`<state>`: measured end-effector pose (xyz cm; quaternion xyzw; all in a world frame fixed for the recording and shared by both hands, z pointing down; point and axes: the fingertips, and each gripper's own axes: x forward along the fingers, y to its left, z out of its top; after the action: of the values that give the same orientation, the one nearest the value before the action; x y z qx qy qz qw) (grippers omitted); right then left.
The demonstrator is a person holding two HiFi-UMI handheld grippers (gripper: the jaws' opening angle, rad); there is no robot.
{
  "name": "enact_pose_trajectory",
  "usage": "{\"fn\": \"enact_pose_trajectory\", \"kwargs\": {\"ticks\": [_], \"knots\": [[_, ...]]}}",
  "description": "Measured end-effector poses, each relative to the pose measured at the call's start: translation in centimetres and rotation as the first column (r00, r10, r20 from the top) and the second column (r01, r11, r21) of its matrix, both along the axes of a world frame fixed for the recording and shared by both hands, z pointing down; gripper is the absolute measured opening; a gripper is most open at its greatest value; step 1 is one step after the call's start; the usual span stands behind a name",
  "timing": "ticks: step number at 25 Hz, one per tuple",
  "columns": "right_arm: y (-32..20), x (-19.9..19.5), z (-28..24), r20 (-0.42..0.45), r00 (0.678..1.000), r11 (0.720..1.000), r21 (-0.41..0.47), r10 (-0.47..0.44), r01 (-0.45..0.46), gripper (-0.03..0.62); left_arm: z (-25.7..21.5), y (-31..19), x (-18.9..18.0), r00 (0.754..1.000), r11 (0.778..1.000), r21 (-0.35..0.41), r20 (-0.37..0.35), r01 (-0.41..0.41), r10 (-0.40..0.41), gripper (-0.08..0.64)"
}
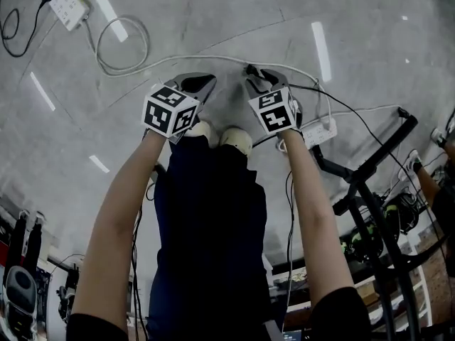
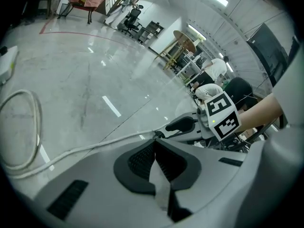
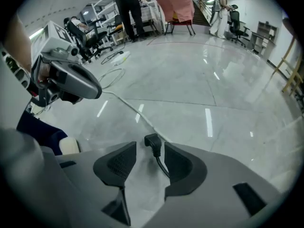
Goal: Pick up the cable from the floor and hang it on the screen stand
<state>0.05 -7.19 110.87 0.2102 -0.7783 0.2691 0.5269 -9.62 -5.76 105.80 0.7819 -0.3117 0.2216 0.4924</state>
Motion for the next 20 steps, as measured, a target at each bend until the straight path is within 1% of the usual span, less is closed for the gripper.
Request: {"fn": "enact_pose_trajectory", "kwargs": {"ticks": [2,3,6,10,12,14,16,18,20], "knots": [[0.1,0.0,1.3,-0.024,0.998,0.999,-0.004,-0.052,0.052,0.193,0.8,0.3,0.2,1.000,1.000,0.003,0.000,-0.014,0.014,0.008],[0.1,-0.1,1.9,-0.031,0.997,0.998,-0.008,-0.064,0.064,0.195,1.1,0.3,0.2,1.000,1.000,0.004,-0.001,-0.015,0.015,0.008],[-0.2,-0.2,3.2,-0.054,0.996,0.997,-0.019,-0.070,0.069,0.196,2.0,0.4,0.1,1.000,1.000,0.001,0.001,-0.013,0.013,0.008],[-0.4,0.0,3.7,-0.085,0.993,0.995,0.047,-0.084,0.089,0.190,2.7,0.3,0.1,1.000,1.000,0.002,0.008,-0.009,0.009,0.008],[-0.2,0.0,3.7,-0.102,0.991,0.994,0.061,-0.089,0.095,0.187,2.7,0.3,0.2,1.000,1.000,-0.002,0.008,0.002,-0.002,0.008],[-0.2,-0.1,3.8,-0.135,0.986,0.993,0.043,-0.099,0.105,0.176,2.6,0.4,0.3,1.000,1.000,-0.005,0.007,0.001,-0.001,0.008],[0.0,-0.3,3.9,-0.163,0.977,0.989,0.030,-0.136,0.143,0.143,2.4,0.7,0.4,1.000,1.000,-0.011,0.012,-0.010,0.011,0.008],[0.5,-0.6,3.9,-0.170,0.972,0.986,0.013,-0.164,0.168,0.138,2.2,1.1,0.3,1.000,1.000,-0.019,0.021,-0.020,0.021,0.008],[0.9,-0.7,3.6,-0.162,0.974,0.987,-0.010,-0.160,0.161,0.138,1.9,1.3,0.1,0.999,0.999,-0.025,0.028,-0.024,0.025,0.008]]}}
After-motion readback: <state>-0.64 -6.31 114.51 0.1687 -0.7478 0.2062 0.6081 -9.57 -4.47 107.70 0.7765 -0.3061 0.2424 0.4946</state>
